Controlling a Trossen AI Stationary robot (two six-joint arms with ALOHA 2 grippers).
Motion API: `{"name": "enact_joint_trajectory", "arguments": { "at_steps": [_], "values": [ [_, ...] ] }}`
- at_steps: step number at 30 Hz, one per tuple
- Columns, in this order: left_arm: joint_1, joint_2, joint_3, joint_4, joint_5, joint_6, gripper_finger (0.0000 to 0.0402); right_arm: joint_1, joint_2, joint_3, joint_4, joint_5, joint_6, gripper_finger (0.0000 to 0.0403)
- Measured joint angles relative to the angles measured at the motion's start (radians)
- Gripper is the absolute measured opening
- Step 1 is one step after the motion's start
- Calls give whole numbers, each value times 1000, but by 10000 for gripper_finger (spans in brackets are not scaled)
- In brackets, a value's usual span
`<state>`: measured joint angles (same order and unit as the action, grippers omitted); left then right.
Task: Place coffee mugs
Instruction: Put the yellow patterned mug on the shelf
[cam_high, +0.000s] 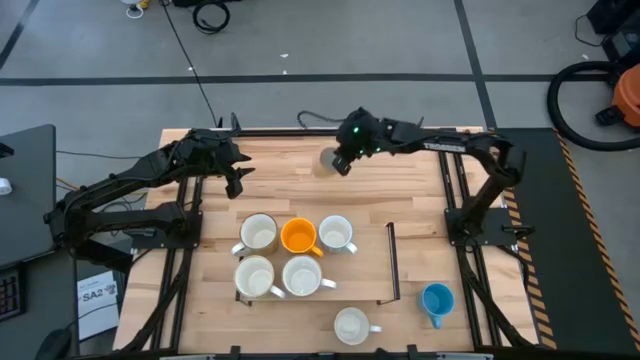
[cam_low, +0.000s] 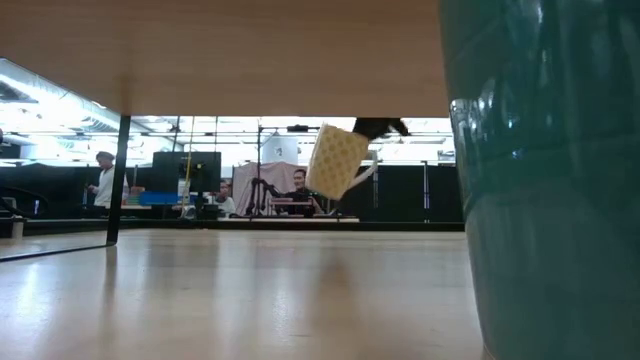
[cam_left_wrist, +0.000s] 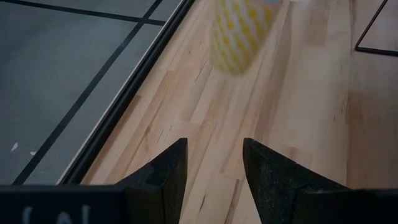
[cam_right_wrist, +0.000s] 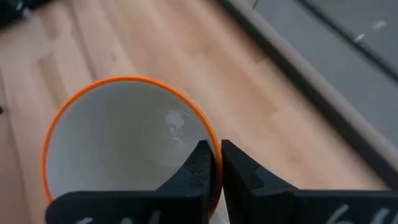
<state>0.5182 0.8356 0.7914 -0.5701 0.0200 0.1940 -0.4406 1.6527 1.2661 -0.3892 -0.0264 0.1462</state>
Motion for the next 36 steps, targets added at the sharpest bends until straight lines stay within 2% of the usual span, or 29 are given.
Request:
{"name": "enact_joint_trajectory", "arguments": {
  "at_steps": [4,11,19,27,36],
  "values": [
    [0,0,0,0,0,0,160,-23,-72,44,-80,61,-19,23],
    [0,0,0,0,0,0,160,-36,-201,172,-332,171,-7,23],
    [0,0,0,0,0,0,160,18,-318,320,-664,190,216,23],
    [0,0,0,-4,0,0,160,202,-398,387,-994,161,573,23],
    [0,0,0,-4,0,0,160,477,-398,387,-1084,60,929,23]
  ]
}}
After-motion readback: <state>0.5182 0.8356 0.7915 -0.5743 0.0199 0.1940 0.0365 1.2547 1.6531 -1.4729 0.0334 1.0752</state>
